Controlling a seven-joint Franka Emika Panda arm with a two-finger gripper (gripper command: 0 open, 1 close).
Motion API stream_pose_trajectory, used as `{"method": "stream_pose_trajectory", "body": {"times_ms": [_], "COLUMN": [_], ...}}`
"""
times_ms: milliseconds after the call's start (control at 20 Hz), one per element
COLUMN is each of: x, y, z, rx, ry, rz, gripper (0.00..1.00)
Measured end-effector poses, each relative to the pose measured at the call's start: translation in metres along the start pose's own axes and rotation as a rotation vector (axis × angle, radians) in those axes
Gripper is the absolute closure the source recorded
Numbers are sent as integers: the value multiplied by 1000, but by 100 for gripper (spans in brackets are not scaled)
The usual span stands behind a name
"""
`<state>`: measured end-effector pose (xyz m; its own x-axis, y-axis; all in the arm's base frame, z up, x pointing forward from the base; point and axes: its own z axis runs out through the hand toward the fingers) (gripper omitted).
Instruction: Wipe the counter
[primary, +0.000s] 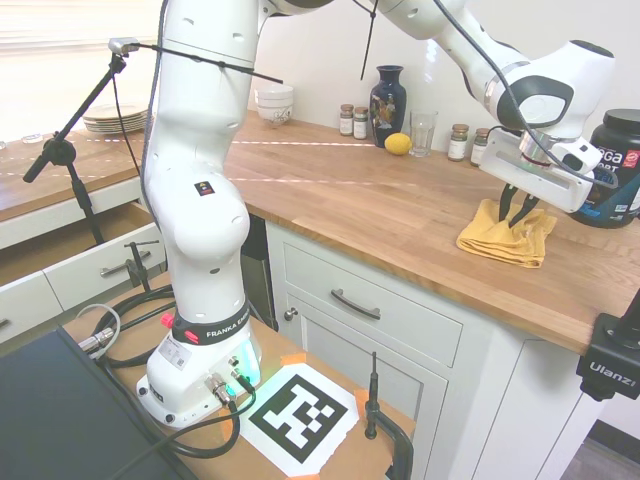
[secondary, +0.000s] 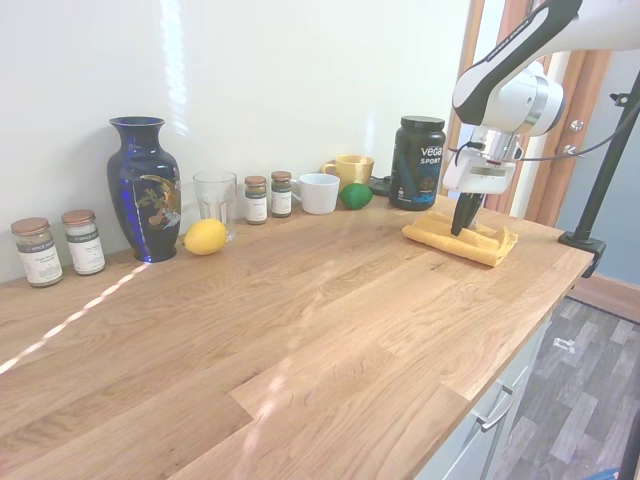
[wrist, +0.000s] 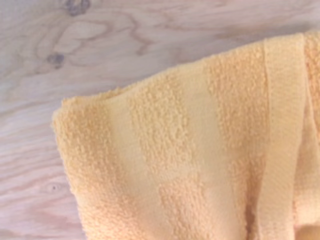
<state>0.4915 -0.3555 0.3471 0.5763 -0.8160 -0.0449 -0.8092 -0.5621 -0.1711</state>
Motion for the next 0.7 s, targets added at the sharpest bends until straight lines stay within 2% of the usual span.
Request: {"method": "stream_pose_trajectory", "body": {"times_ms": [350,700], "x": [-21,-41], "y": [-13,-5], "z": [-19,-26], "rx": [22,9], "ry": [32,89], "rz": [2,28], "gripper": [0,0]}}
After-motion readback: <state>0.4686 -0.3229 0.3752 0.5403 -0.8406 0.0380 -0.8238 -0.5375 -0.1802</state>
